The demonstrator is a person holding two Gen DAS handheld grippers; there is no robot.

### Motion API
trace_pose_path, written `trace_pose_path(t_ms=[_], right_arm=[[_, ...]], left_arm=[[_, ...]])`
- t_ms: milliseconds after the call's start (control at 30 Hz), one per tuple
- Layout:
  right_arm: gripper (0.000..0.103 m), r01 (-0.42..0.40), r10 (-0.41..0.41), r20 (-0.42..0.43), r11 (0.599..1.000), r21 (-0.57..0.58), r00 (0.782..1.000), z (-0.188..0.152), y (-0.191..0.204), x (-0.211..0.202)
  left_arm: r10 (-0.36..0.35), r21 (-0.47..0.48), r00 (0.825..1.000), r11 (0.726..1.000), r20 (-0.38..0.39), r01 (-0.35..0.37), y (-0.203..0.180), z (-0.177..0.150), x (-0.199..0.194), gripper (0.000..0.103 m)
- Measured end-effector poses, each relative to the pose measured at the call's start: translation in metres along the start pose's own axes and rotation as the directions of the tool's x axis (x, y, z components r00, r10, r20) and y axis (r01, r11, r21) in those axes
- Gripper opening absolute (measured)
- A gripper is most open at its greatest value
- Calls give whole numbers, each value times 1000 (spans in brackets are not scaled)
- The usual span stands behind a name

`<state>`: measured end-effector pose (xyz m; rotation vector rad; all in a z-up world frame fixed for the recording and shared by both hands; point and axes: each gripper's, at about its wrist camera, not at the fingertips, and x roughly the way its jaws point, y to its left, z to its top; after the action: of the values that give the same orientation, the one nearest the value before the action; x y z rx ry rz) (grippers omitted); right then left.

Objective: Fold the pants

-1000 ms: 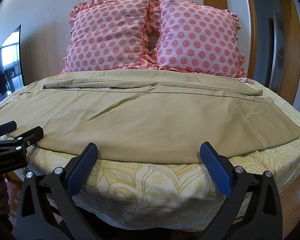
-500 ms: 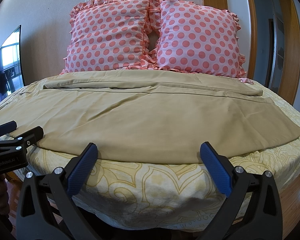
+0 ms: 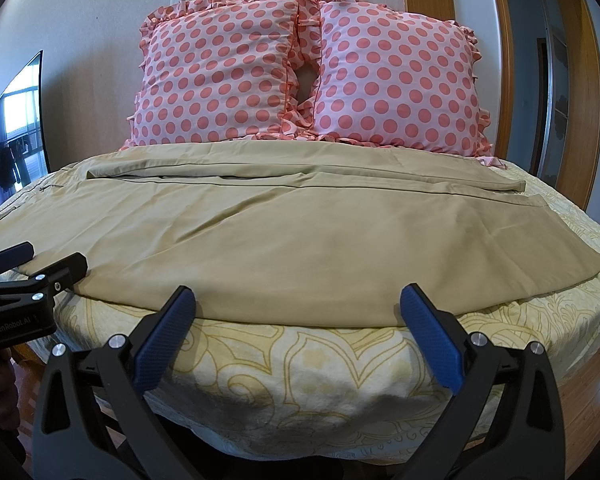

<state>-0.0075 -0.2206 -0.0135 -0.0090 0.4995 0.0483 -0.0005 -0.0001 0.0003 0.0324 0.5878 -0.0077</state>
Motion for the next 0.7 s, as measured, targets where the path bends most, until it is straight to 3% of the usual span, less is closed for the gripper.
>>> trace_pose_path(t_ms=[233,367,467,533,700], right_arm=[[101,-4,4,4,1000,-8,1000,-2,1,1],[101,-47,46,-47,999,-11,998,2,-3,2],[101,-63,61,41,996,65,997,30,-31,-16],[101,-29,23,67,995,94,998,56,-52,-16],[101,89,-97,31,978,189,995,132,-115,34]], left_arm=[[-6,2,1000,1000,13,6,1,-1,0,102],[-12,-6,1000,1000,-18,12,6,9,0,102],[3,-16,1000,1000,28,-3,11,30,-9,102],[18,-11,998,1000,62,-17,13,51,-10,102],[67,2,991,998,113,-67,16,103,9,102]])
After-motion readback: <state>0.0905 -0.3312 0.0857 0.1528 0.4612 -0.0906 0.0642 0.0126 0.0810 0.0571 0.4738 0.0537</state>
